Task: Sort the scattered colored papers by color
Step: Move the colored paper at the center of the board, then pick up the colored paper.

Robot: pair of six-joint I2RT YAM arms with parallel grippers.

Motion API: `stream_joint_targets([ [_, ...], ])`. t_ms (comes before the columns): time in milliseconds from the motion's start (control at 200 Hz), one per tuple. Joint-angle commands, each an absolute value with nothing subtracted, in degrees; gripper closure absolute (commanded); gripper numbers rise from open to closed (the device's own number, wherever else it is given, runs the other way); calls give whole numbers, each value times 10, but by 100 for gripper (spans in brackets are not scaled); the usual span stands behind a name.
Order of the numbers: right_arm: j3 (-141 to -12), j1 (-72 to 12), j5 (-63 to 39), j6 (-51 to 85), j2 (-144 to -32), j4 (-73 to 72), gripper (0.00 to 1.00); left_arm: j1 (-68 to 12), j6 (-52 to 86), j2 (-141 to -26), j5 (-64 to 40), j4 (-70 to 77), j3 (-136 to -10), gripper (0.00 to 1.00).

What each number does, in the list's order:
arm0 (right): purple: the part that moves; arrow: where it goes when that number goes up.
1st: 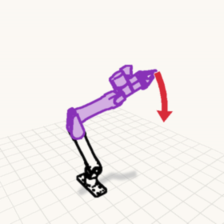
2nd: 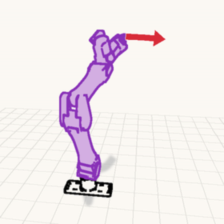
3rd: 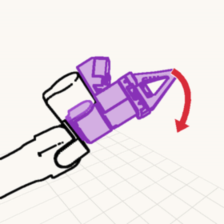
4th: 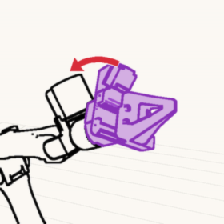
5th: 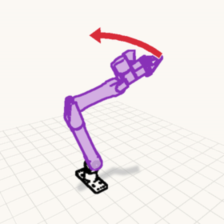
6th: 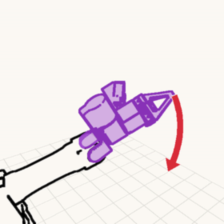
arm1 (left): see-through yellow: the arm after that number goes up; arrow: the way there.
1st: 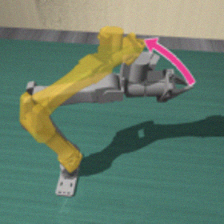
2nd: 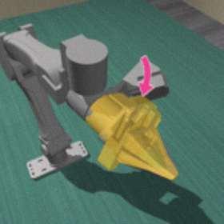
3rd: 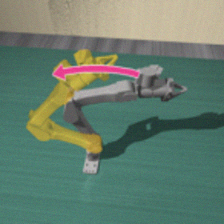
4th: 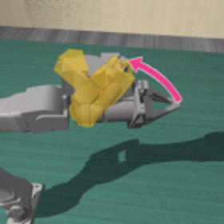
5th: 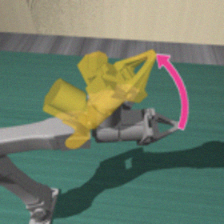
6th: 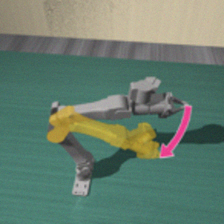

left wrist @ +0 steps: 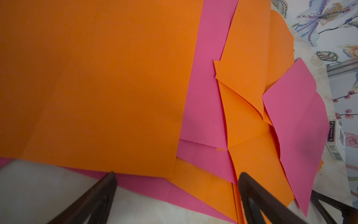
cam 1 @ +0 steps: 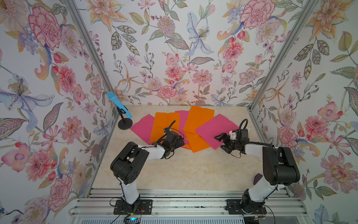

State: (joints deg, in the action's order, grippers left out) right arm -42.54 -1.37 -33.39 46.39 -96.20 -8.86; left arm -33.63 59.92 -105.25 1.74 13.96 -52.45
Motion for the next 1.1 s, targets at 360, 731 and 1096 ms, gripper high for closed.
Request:
stream_joint_targets([
  [360,-327,-30,-294,597,-945,-171,28,-319,569,-1105,12,102,-551,0],
  [731,-267,-46,-224,703,-954,-322,46,-319,559,-1084,-4,89,-572,0],
  [1096,-267,-37,-264,727,-1014,-457,99,-319,523,-1005,-5,48,-557,0],
])
